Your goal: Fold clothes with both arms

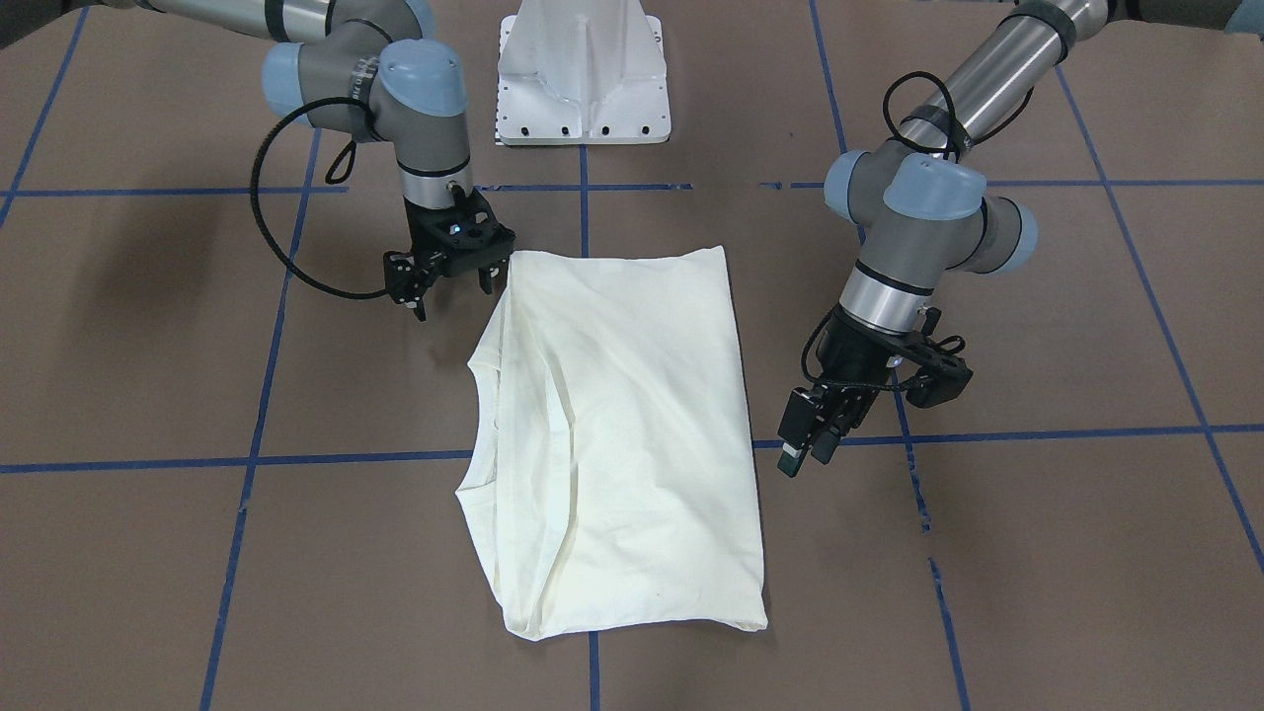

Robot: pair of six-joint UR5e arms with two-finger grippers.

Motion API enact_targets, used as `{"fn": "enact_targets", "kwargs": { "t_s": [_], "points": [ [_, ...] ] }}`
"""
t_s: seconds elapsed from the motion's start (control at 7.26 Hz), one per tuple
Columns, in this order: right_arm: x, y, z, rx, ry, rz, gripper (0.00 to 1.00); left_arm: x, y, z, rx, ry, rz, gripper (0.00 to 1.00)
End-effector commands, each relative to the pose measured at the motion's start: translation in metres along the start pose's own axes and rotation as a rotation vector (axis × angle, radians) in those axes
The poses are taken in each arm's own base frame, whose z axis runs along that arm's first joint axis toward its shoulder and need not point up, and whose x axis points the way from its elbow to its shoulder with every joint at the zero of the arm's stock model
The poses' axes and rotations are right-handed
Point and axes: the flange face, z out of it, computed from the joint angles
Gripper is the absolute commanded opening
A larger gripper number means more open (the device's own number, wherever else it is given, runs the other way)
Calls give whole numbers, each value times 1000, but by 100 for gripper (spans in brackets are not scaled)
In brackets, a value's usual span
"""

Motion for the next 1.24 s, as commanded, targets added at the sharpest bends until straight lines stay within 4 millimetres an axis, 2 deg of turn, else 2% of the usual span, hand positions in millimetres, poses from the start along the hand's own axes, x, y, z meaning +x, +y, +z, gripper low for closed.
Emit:
{"fn": "enact_targets", "kwargs": {
  "t_s": [0.0, 0.14, 0.28, 0.41, 0.55, 0.83, 1.1],
  "points": [
    [-3, -18, -21, 42, -18, 5, 100, 0, 3, 0, 2, 0, 1, 70],
    [-17, -49, -21, 63, -23, 35, 100, 0, 5, 1, -1, 0, 1, 70],
    [-42, -81, -15, 68, -27, 73, 100, -2, 9, 2, 8, 0, 2, 71],
    [-58, -101, -8, 64, -20, 90, 100, -3, 15, 3, 14, 0, 3, 71],
    [-64, -112, 0, 56, -9, 97, 100, -3, 17, 3, 12, 2, 1, 72],
    [-44, -125, 18, 51, 54, 116, 100, -7, 16, 1, 20, 0, -1, 72],
    [-15, -135, 42, 28, 122, 120, 100, -7, 18, 0, 20, 3, -1, 73]
  ]
}}
